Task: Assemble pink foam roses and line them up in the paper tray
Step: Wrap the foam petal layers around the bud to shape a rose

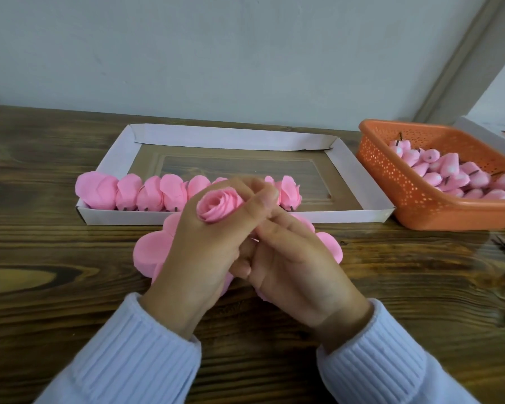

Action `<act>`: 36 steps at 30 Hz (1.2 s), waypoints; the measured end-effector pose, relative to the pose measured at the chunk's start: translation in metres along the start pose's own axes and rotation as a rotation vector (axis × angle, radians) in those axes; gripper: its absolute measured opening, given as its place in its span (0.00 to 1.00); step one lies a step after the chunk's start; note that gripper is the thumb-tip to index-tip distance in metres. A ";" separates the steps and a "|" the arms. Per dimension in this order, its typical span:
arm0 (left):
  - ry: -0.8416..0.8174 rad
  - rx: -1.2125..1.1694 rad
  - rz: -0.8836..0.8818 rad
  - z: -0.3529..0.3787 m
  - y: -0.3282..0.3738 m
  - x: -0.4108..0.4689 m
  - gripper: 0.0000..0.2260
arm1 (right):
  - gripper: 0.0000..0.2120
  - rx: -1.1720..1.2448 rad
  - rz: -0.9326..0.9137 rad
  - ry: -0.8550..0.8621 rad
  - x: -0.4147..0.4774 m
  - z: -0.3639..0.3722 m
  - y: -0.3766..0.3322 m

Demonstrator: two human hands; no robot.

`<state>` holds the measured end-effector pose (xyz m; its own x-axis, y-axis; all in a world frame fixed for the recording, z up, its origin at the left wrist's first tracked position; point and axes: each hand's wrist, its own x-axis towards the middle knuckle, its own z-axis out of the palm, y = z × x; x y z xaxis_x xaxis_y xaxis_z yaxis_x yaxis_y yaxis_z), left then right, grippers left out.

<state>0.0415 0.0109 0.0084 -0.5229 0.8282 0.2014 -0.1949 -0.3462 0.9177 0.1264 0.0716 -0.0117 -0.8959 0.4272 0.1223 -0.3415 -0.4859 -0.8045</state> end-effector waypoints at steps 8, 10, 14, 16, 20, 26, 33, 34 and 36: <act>-0.033 -0.052 -0.015 0.002 0.001 -0.002 0.02 | 0.14 -0.103 0.027 0.084 0.002 -0.002 0.001; 0.003 -0.026 -0.040 0.002 0.001 -0.001 0.03 | 0.11 -0.045 0.012 0.060 0.003 -0.001 0.001; 0.000 0.011 0.028 -0.001 0.001 0.000 0.06 | 0.13 0.030 0.015 0.000 0.002 -0.001 -0.001; -0.057 0.045 0.060 -0.001 0.000 -0.001 0.07 | 0.11 -0.038 0.042 0.040 0.003 -0.004 0.000; -0.027 0.047 -0.001 0.003 0.001 -0.004 0.06 | 0.13 -0.079 0.048 0.057 0.004 -0.003 0.000; -0.020 0.056 0.071 0.000 0.002 -0.002 0.05 | 0.15 -0.009 0.021 0.002 0.002 -0.003 -0.002; 0.030 0.057 0.032 0.004 0.000 -0.002 0.11 | 0.16 -0.024 0.048 0.032 0.003 -0.002 -0.002; 0.050 0.045 0.038 0.003 0.000 -0.002 0.10 | 0.19 0.007 0.047 0.007 0.002 -0.002 -0.002; 0.055 0.056 0.074 0.002 0.001 -0.002 0.07 | 0.20 0.038 0.034 -0.024 0.001 -0.002 -0.004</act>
<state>0.0442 0.0100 0.0092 -0.5790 0.7756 0.2515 -0.1082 -0.3788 0.9191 0.1268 0.0753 -0.0096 -0.9135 0.3918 0.1096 -0.3211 -0.5285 -0.7859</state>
